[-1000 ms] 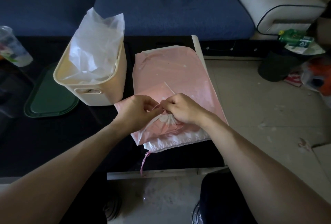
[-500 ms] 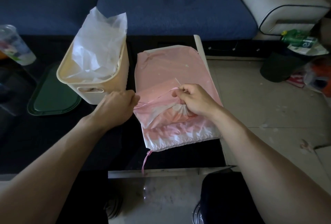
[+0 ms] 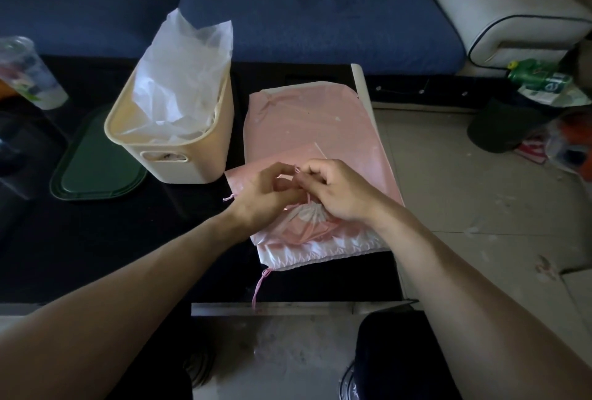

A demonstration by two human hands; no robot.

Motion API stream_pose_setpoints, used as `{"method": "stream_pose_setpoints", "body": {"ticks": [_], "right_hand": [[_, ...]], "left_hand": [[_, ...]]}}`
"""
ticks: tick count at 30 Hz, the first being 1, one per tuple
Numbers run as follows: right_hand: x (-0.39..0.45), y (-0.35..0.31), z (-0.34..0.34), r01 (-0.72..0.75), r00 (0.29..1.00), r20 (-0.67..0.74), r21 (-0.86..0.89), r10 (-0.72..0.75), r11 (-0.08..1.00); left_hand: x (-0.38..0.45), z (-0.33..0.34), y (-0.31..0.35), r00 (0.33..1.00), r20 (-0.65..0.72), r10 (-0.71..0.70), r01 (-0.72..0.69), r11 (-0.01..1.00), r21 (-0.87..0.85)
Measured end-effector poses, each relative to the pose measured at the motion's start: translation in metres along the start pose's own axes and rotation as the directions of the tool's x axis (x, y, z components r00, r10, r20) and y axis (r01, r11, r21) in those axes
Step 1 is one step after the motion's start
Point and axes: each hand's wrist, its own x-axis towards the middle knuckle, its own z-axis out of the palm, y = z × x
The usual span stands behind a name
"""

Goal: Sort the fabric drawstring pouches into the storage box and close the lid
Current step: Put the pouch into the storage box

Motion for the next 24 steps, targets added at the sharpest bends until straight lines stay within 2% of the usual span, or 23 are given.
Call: {"method": "stream_pose_setpoints", "body": {"ticks": [7,9,12,14,16,18,20,22,24], "right_hand": [[-0.001,0.002,-0.001,-0.023,0.999,0.022,-0.008,0.024,1.0],[-0.002,0.001,-0.004,-0.039,0.999,0.037,0.022,0.038,0.999],[-0.003,0.001,-0.009,-0.07,0.997,0.023,0.074,0.069,0.995],[-0.003,0.003,-0.011,-0.08,0.997,0.013,0.089,0.08,0.993],[-0.003,0.004,-0.011,-0.087,0.996,0.008,0.067,0.086,0.994],[-0.002,0.006,-0.008,-0.059,0.998,-0.031,-0.036,0.058,0.998],[-0.002,0.007,-0.005,-0.016,0.997,-0.074,-0.142,0.006,0.99],[-0.002,0.006,-0.004,-0.006,0.995,-0.098,-0.164,-0.01,0.987],[-0.003,0.003,-0.004,-0.049,0.993,-0.11,-0.124,0.035,0.991]], "left_hand": [[0.003,0.003,0.004,0.983,0.1,-0.156,0.176,0.954,-0.242],[0.004,0.0,0.006,0.98,0.095,-0.176,0.189,0.971,-0.144],[0.001,-0.003,0.01,0.976,0.129,-0.174,0.163,0.982,0.093],[-0.002,-0.001,0.01,0.99,0.039,-0.137,0.118,0.945,0.305],[-0.002,0.002,0.008,0.995,-0.037,-0.088,0.096,0.924,0.371],[-0.001,-0.001,0.006,0.989,-0.035,-0.144,0.147,0.933,0.328],[-0.001,-0.004,0.006,0.964,0.029,-0.266,0.258,0.951,0.169],[-0.002,-0.004,0.005,0.941,0.107,-0.322,0.32,0.947,0.035],[0.001,-0.002,0.001,0.942,0.118,-0.315,0.325,0.942,-0.079]]}}
